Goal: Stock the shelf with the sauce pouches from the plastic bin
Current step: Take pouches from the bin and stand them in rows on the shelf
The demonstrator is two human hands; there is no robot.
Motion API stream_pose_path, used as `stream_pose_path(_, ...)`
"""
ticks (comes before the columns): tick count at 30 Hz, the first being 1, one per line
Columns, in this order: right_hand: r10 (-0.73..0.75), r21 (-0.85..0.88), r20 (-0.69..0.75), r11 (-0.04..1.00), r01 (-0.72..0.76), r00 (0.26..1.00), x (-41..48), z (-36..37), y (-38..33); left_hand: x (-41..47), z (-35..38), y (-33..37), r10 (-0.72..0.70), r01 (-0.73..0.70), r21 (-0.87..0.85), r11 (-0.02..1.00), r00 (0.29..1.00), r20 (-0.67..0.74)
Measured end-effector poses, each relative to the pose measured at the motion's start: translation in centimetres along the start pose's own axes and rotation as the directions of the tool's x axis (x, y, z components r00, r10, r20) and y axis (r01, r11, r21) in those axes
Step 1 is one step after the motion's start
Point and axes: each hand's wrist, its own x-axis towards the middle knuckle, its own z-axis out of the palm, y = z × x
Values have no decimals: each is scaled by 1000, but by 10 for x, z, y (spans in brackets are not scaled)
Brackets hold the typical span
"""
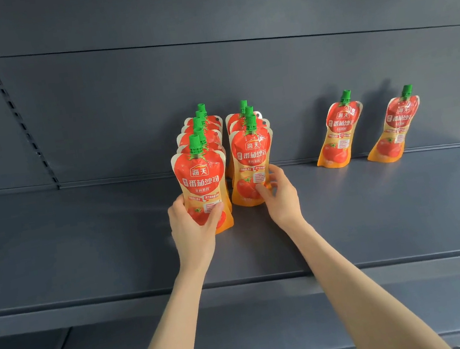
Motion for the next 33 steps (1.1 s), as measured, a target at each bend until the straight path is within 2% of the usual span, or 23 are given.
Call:
stream_pose_path(5, -16, -46, -26, 999, 15, 1000, -24, -18, -2, -26, -4, 4, 46, -41, 86, 995, 997, -58)
stream_pose_path(9, -33, -18, -62, 999, 32, 998, -57, -49, -3, -67, 4, 10, 132, -124, 110, 986, 989, -65)
stream_pose_path(12, -34, -1, -116, 999, 35, 993, -88, -83, 2, -94, 15, 25, 206, -209, 68, 975, 977, 57)
stream_pose_path(15, 8, 31, -168, 1000, -3, 986, -127, -125, 16, -125, 31, 45, 217, -222, -6, 975, 946, 241)
stream_pose_path(19, 87, 22, -244, 996, -84, 966, -192, -188, 48, -192, 60, 62, 210, -213, -53, 976, 840, 501)
stream_pose_path(25, 281, -59, -312, 948, -314, 907, -324, -287, 126, -344, 110, 65, 96, -102, -39, 994, 640, 762)
stream_pose_path(27, 327, -80, -359, 922, -378, 874, -369, -321, 154, -401, 130, 62, 56, -70, -21, 997, 547, 835)
stream_pose_path(29, 353, -100, -380, 903, -418, 855, -396, -338, 169, -433, 139, 58, 29, -25, -18, 1000, 485, 874)
stream_pose_path(33, 507, -18, -416, 825, -565, 755, -438, -381, 212, -492, 177, 64, -19, 1, 20, 1000, 355, 935)
